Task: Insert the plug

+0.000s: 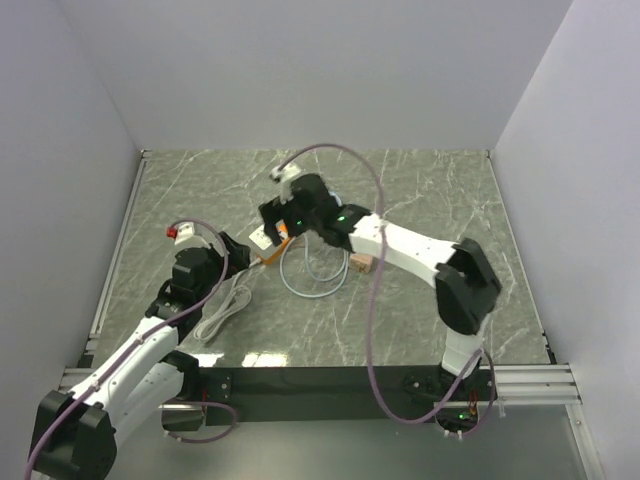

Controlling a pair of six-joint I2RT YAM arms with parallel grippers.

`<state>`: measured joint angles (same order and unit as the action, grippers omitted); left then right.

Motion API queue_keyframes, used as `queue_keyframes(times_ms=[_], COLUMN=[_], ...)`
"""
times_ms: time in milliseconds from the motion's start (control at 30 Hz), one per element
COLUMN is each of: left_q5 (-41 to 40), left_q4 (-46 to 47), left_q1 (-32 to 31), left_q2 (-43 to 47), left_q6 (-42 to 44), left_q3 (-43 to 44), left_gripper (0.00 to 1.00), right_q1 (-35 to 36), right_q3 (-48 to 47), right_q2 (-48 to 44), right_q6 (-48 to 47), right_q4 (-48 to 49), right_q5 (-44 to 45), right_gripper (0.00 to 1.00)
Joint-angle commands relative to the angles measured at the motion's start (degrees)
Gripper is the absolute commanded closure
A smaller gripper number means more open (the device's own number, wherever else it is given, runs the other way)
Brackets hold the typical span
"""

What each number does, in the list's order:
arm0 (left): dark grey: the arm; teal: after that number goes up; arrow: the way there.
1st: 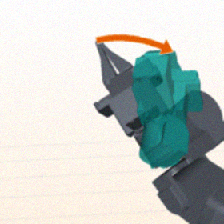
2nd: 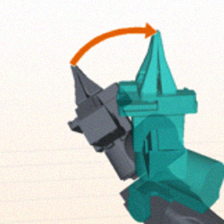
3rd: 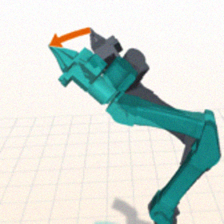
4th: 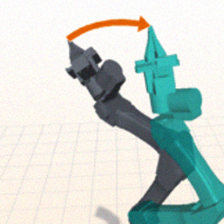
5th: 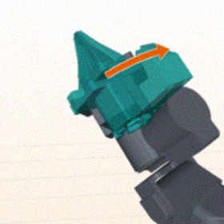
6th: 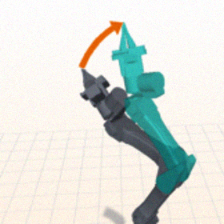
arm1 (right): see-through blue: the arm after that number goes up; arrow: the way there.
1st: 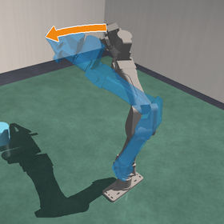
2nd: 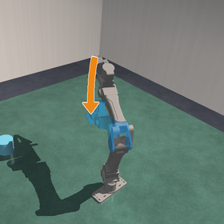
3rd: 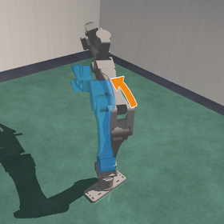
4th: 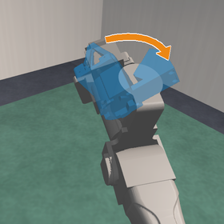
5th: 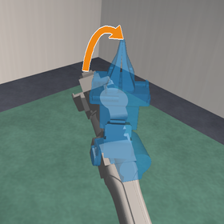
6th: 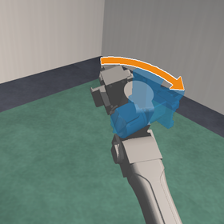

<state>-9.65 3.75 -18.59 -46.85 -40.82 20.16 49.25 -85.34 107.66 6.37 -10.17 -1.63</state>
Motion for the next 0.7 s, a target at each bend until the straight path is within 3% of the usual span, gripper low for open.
queue_keyframes(times_ms=[0,200,433,533,667], left_q5=[-3.97,-11.26,-15.22,-13.56,-11.7], left_q4=[3.1,10.47,20.57,23.4,20.35], left_q1=[-1.88,-14.7,-30.77,-34.13,-35.9], left_q2=[1.41,-4.55,-22.98,-33.78,-47.26], left_q6=[3.11,7.59,14.79,17.43,17.0], left_q3=[2.34,6.9,17.0,23.59,36.13], left_gripper=[0.01,0.01,0.01,0.01,0.01], right_q1=[-3.54,-11.09,-19.1,-20.42,-23.84], right_q3=[2.45,10.53,24.5,28.37,33.83], right_q2=[-8.32,-17.1,-31.79,-37.24,-44.36], right_q6=[2.42,5.75,9.98,10.85,13.4], right_q4=[6.74,10.09,16.76,17.11,19.66], right_q5=[-0.48,0.48,7.42,8.74,8.22], right_gripper=[0.02,0.01,0.01,0.0,0.0])
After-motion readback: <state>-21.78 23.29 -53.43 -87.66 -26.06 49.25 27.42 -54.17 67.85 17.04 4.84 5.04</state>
